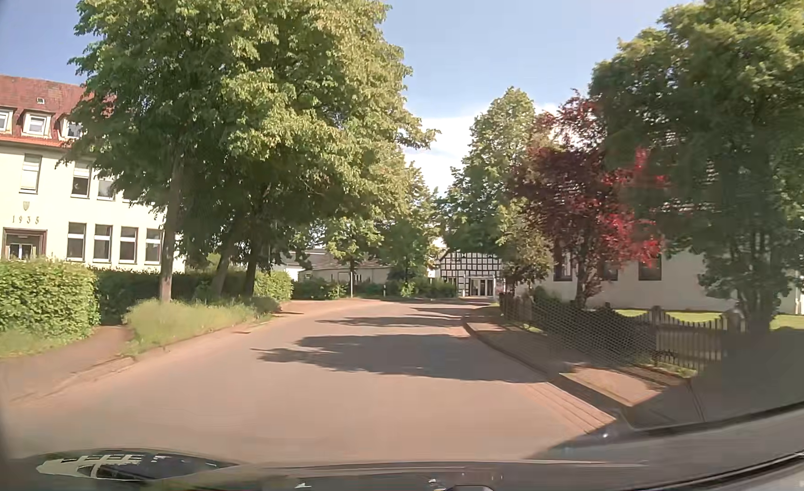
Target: Follow the waypoints while adhering to traffic rules and regulations
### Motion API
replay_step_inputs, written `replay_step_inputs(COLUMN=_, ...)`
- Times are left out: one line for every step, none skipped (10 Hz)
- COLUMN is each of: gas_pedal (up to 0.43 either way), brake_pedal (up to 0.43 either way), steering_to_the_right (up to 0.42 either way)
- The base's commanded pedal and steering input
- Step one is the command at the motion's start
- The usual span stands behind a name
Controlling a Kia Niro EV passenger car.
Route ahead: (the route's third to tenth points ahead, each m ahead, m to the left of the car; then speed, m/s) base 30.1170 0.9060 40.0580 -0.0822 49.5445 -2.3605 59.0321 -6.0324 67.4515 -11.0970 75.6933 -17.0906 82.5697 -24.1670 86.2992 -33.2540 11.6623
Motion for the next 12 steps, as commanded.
replay_step_inputs(gas_pedal=0.157, brake_pedal=0.0, steering_to_the_right=-0.052)
replay_step_inputs(gas_pedal=0.157, brake_pedal=0.0, steering_to_the_right=-0.043)
replay_step_inputs(gas_pedal=0.157, brake_pedal=0.0, steering_to_the_right=-0.033)
replay_step_inputs(gas_pedal=0.138, brake_pedal=0.0, steering_to_the_right=-0.02)
replay_step_inputs(gas_pedal=0.11, brake_pedal=0.0, steering_to_the_right=-0.014)
replay_step_inputs(gas_pedal=0.079, brake_pedal=0.0, steering_to_the_right=-0.014)
replay_step_inputs(gas_pedal=0.079, brake_pedal=0.0, steering_to_the_right=-0.013)
replay_step_inputs(gas_pedal=0.059, brake_pedal=0.0, steering_to_the_right=-0.005)
replay_step_inputs(gas_pedal=0.028, brake_pedal=0.0, steering_to_the_right=0.005)
replay_step_inputs(gas_pedal=0.02, brake_pedal=0.0, steering_to_the_right=0.013)
replay_step_inputs(gas_pedal=0.02, brake_pedal=0.0, steering_to_the_right=0.02)
replay_step_inputs(gas_pedal=0.039, brake_pedal=0.0, steering_to_the_right=0.025)
